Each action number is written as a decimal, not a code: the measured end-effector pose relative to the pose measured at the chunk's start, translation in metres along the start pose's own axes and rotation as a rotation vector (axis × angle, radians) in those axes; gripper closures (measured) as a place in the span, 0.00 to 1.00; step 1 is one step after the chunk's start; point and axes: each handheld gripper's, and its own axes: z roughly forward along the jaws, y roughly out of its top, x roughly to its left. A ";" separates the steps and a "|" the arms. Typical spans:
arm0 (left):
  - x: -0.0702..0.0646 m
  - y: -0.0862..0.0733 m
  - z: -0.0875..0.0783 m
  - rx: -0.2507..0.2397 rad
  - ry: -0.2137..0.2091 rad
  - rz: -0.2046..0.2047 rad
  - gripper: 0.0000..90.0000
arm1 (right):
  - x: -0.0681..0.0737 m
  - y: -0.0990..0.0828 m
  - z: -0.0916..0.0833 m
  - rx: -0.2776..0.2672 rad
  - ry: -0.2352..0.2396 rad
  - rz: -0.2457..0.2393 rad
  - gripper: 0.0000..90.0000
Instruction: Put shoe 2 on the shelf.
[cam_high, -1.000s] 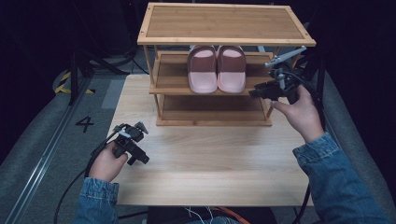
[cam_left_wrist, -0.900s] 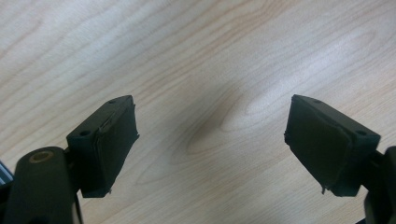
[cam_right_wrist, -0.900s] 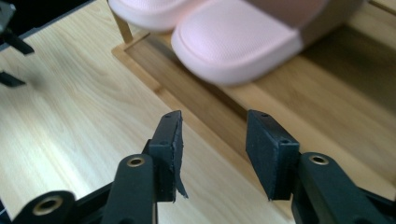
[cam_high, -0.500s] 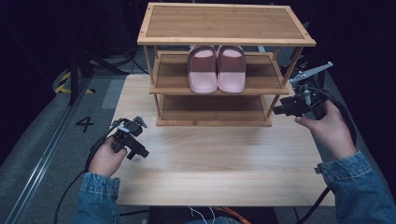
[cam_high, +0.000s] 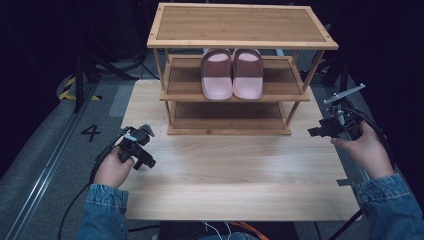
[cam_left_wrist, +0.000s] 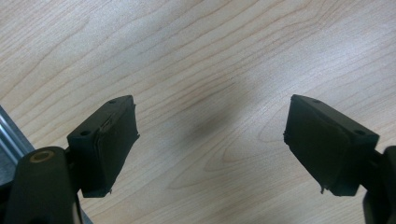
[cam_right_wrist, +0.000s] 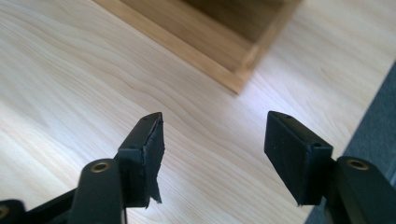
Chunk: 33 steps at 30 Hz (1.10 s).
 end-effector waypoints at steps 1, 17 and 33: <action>0.001 -0.001 0.000 -0.005 -0.002 0.004 0.19 | -0.002 -0.003 0.002 0.003 0.001 0.003 0.41; 0.010 -0.006 0.011 0.009 -0.026 -0.058 0.19 | -0.032 -0.061 0.054 -0.031 0.040 0.135 0.40; 0.019 -0.006 0.022 0.019 -0.022 -0.098 0.19 | -0.037 -0.094 0.088 -0.069 -0.015 0.213 0.42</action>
